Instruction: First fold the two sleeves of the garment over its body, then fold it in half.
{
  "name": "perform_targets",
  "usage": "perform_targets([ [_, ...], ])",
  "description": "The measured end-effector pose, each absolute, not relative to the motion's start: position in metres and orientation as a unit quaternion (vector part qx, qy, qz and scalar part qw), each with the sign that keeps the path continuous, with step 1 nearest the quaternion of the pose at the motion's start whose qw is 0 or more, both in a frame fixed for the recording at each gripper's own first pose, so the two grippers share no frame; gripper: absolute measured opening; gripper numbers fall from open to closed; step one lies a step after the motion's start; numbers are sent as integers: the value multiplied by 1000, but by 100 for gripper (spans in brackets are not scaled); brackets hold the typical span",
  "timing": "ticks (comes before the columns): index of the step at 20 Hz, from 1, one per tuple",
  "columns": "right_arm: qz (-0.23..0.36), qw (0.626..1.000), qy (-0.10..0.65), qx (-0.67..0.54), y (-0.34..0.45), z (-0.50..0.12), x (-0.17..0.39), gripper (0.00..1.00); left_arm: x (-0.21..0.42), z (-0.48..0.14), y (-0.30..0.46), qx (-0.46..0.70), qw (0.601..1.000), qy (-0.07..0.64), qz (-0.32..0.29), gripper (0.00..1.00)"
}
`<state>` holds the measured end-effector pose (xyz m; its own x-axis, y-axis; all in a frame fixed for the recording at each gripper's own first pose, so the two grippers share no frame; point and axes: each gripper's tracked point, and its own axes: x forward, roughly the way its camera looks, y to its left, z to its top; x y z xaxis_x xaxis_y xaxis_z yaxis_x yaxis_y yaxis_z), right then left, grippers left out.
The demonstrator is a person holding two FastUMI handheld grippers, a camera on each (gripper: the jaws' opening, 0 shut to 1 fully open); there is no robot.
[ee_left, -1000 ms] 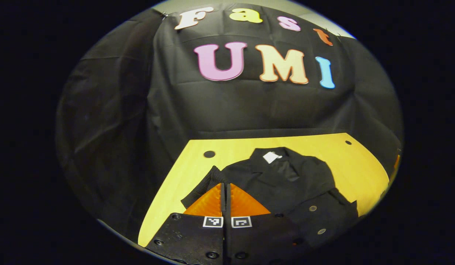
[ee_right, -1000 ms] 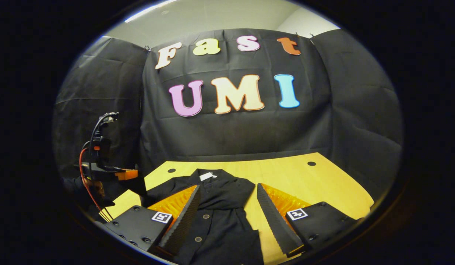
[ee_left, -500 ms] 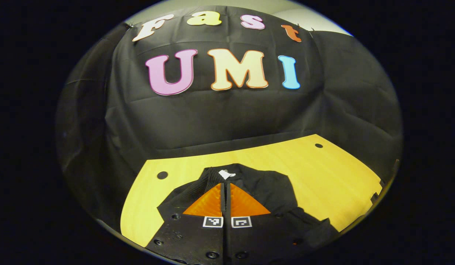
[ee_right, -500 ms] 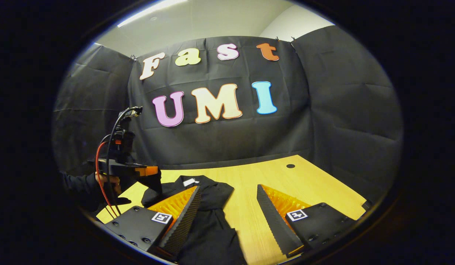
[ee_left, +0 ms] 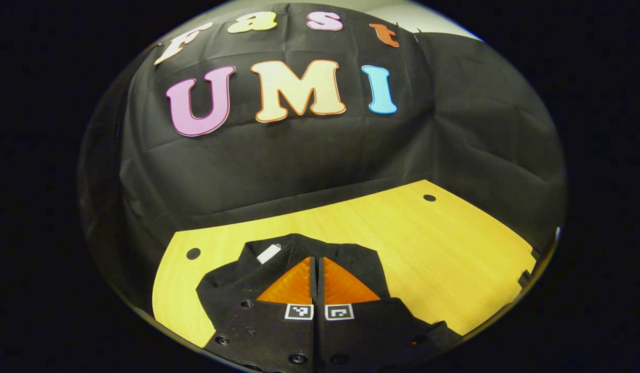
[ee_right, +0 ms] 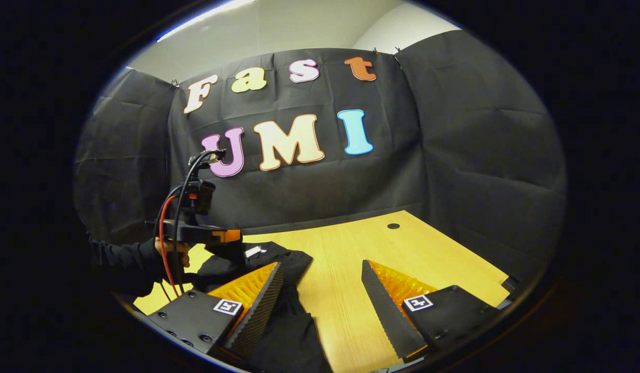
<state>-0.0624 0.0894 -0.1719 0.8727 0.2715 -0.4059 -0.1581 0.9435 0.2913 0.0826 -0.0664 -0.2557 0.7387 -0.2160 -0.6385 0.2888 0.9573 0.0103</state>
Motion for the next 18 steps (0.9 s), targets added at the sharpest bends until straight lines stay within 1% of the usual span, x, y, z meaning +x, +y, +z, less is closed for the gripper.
perform_targets([
  [3,105,959,230,126,83,-175,-62,97,86,-267,-81,62,927,342,-144,0],
  [6,97,960,232,125,76,-175,-64,97,90,-279,-88,70,922,355,-139,0],
  [7,94,961,230,125,69,-175,-62,93,91,-281,-89,76,920,359,-136,0],
  [8,92,961,229,126,67,-175,-63,97,96,-279,-89,84,923,354,-129,0],
  [9,91,960,230,127,64,-176,-64,97,100,-272,-83,91,928,343,-111,0],
  [10,90,961,229,128,61,-176,-64,97,105,-265,-87,80,934,329,-114,0],
  [11,89,962,225,127,59,-174,-62,93,102,-255,-93,67,938,319,-117,25],
  [12,90,963,221,126,57,-171,-60,100,101,-245,-95,61,943,306,-118,50],
  [13,94,964,217,125,56,-168,-60,97,102,-233,-90,67,949,287,-107,75],
  [14,101,964,214,125,57,-167,-58,97,96,-215,-86,72,954,272,-106,100],
  [15,110,963,212,124,58,-167,-57,97,92,-201,-82,76,958,255,-101,94],
  [16,120,962,210,123,60,-166,-56,93,87,-186,-80,78,962,241,-100,95],
  [17,133,961,208,122,63,-166,-57,93,80,-177,-76,79,965,231,-95,94],
  [18,146,960,207,121,67,-166,-58,97,72,-166,-70,77,968,222,-91,94],
])
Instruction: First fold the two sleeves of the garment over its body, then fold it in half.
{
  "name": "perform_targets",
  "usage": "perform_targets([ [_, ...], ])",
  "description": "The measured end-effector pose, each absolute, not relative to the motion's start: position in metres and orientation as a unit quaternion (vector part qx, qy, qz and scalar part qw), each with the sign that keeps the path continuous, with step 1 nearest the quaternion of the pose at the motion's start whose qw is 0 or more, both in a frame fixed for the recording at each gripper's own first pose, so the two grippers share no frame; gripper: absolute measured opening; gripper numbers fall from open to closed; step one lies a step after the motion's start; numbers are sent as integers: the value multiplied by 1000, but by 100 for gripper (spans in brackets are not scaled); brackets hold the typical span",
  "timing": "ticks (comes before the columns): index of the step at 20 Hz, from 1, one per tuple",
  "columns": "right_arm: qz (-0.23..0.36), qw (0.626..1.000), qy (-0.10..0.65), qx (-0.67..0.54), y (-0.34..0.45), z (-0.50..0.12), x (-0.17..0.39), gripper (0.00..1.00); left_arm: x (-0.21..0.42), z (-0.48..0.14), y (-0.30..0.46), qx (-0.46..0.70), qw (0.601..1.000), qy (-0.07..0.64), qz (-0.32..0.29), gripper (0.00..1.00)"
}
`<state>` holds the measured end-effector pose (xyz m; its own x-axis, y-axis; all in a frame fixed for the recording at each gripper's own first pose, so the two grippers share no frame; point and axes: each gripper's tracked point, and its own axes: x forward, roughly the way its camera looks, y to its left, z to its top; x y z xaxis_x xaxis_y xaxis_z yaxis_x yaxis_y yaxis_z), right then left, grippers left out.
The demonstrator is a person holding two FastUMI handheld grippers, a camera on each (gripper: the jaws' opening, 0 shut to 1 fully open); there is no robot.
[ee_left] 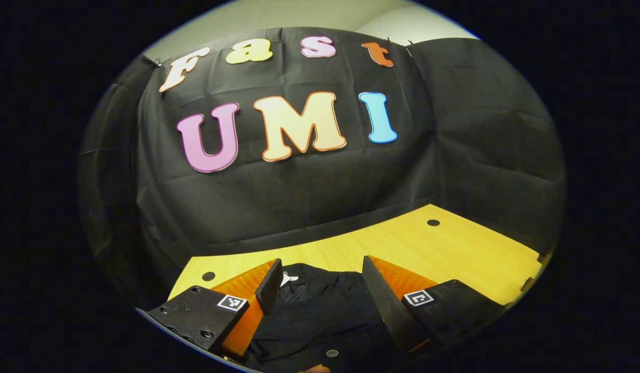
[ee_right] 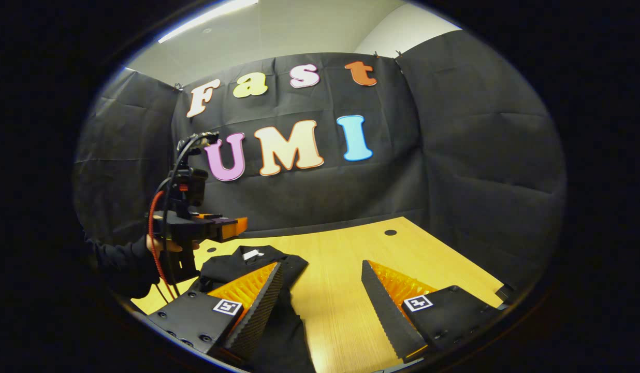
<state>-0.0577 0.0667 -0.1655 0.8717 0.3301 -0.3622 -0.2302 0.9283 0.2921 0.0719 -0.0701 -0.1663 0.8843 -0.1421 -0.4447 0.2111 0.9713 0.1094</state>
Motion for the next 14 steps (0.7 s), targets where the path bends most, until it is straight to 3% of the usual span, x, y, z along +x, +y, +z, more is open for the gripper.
perform_targets([
  [2,171,957,201,119,74,-163,-59,97,51,-149,-53,70,973,209,-73,94],
  [3,181,956,200,119,80,-162,-59,97,41,-141,-45,62,975,202,-62,100],
  [4,191,954,200,120,85,-162,-61,93,29,-134,-35,52,978,196,-53,94],
  [6,202,952,198,117,95,-162,-64,97,3,-126,-16,38,980,190,-40,93],
  [8,210,950,202,116,107,-163,-72,93,-25,-125,11,47,979,195,-26,93],
  [11,215,944,225,107,122,-177,-84,93,-70,-135,50,52,974,220,-9,93],
  [12,217,943,229,106,127,-178,-90,97,-85,-141,62,52,972,231,-4,93],
  [13,214,945,228,100,130,-178,-93,93,-101,-149,76,52,968,244,4,93],
  [14,211,944,234,93,132,-182,-98,97,-116,-157,88,51,964,261,9,93],
])
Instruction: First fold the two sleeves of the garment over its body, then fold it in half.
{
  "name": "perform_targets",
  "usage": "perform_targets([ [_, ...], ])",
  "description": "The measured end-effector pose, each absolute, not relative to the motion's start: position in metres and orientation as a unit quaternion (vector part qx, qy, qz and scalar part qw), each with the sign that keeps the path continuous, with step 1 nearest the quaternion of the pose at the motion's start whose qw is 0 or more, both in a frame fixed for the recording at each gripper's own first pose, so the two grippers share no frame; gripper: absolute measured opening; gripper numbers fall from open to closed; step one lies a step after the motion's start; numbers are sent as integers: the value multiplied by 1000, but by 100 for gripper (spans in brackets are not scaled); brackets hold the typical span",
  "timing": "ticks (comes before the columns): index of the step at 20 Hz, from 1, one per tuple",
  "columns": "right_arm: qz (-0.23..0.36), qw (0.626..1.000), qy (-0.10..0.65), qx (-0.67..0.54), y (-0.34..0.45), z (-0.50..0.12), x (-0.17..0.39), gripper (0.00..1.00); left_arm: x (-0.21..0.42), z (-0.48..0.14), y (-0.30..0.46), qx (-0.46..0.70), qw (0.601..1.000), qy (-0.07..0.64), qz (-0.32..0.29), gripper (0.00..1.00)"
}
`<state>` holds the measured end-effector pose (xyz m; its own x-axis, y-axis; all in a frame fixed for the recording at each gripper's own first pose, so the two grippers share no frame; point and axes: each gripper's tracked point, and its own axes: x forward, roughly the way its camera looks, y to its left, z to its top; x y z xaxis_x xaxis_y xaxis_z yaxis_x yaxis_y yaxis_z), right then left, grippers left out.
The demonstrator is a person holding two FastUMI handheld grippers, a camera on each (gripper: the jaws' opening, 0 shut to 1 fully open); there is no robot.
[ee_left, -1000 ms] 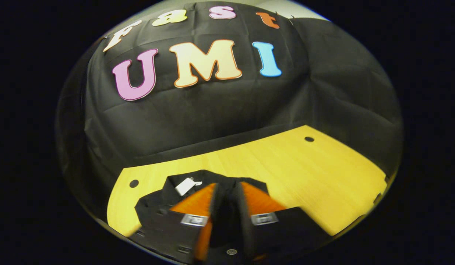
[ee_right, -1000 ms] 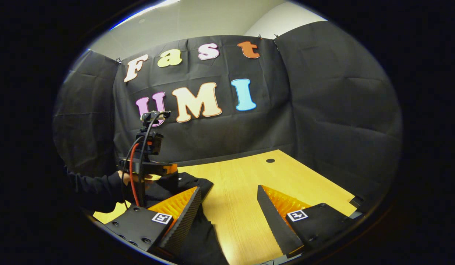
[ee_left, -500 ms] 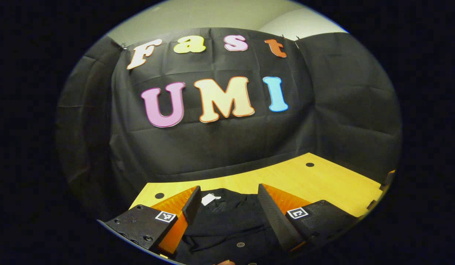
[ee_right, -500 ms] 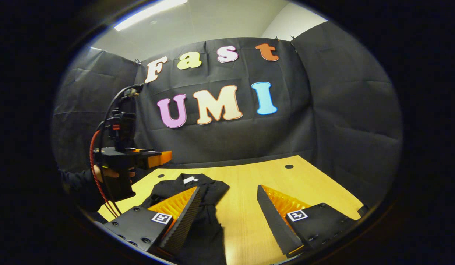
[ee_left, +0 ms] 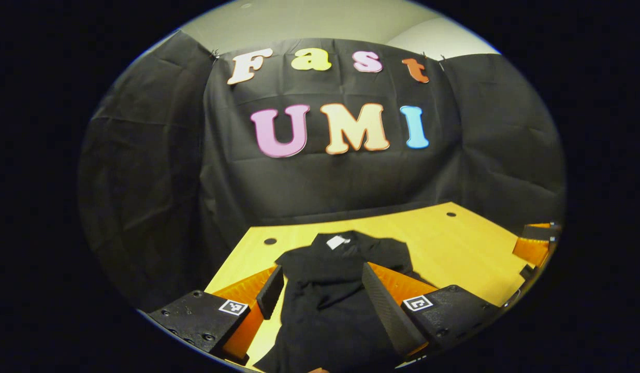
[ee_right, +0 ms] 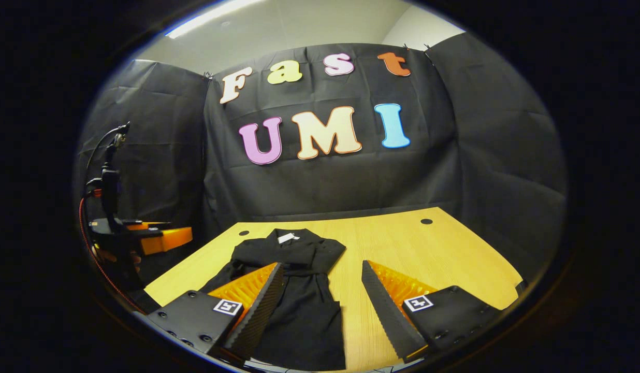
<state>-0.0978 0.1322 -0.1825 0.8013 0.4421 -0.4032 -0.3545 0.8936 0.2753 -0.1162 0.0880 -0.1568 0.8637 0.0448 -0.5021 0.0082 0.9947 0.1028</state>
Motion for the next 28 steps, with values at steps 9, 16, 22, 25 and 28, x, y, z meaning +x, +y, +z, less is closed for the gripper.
perform_targets([
  [9,202,920,333,48,146,-261,-157,97,-218,-244,142,33,926,376,26,93],
  [16,171,875,454,12,132,-355,-207,98,-274,-307,153,31,888,459,19,95],
  [22,141,861,489,8,134,-380,-229,99,-299,-337,161,12,865,501,13,95],
  [25,135,860,491,19,135,-382,-233,94,-301,-336,161,8,873,487,6,95],
  [28,160,859,487,21,143,-383,-232,92,-297,-337,155,9,878,478,-6,96],
])
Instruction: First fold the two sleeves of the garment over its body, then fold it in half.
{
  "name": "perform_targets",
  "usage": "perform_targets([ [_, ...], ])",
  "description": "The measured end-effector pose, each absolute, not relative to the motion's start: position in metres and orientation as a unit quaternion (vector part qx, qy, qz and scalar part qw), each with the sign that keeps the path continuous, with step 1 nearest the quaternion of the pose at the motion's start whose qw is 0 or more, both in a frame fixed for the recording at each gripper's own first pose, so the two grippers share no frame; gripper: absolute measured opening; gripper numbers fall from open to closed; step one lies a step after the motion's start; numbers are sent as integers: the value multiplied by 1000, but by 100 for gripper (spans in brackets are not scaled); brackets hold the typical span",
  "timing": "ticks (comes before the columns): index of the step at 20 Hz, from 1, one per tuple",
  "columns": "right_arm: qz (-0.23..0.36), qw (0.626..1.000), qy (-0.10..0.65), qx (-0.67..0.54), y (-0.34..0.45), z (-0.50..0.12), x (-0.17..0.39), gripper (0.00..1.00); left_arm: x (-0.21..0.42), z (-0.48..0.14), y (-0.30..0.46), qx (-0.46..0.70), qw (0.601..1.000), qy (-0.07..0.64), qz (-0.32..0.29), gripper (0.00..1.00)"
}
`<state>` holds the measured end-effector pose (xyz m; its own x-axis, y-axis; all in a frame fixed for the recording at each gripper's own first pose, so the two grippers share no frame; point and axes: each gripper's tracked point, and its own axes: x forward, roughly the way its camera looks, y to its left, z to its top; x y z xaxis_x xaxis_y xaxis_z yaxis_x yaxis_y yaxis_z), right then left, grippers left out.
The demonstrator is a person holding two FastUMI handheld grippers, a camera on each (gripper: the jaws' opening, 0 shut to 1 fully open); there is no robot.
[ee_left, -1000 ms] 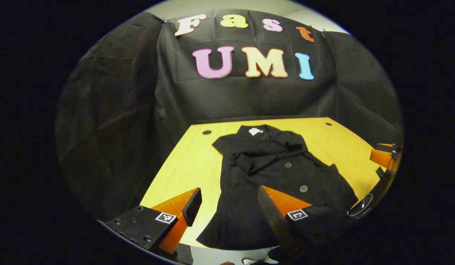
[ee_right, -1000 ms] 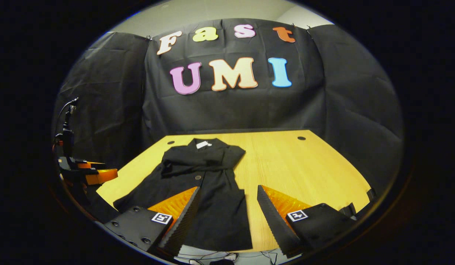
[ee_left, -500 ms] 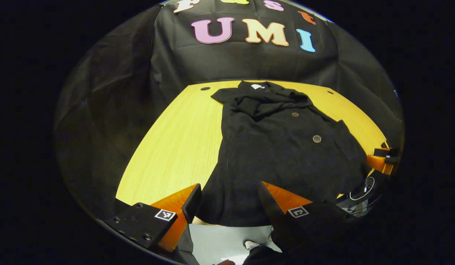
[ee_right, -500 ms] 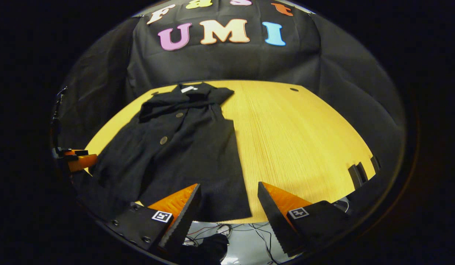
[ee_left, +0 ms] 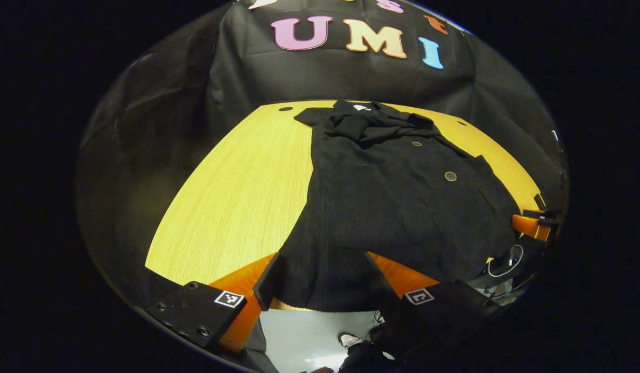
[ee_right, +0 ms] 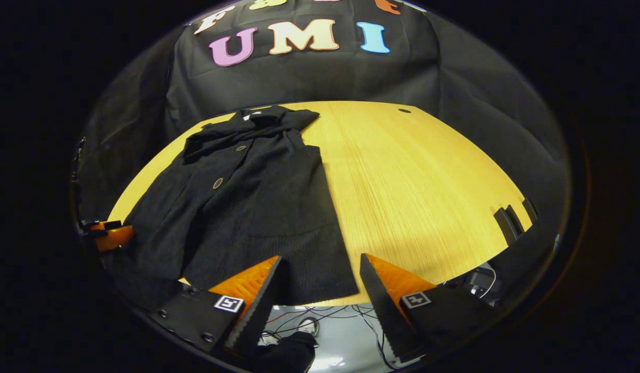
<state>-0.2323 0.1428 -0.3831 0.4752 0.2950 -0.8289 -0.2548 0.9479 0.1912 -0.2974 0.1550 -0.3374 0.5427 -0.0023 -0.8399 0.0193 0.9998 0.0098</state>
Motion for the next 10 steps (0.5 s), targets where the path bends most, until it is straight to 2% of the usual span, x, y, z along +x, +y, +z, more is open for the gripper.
perform_targets([
  [1,176,855,487,19,149,-382,-234,86,-295,-339,152,11,878,478,-11,91],
  [5,213,844,492,26,161,-380,-236,13,-290,-343,132,3,871,490,-25,27],
  [6,216,840,496,34,161,-380,-236,13,-291,-341,132,1,868,496,-15,11],
  [7,220,836,501,46,162,-380,-235,13,-289,-341,132,1,866,499,-9,2],
  [8,224,832,504,56,160,-376,-237,6,-289,-341,132,-2,863,506,-4,0],
  [10,233,826,510,65,161,-378,-236,6,-290,-339,130,-12,859,512,5,0],
])
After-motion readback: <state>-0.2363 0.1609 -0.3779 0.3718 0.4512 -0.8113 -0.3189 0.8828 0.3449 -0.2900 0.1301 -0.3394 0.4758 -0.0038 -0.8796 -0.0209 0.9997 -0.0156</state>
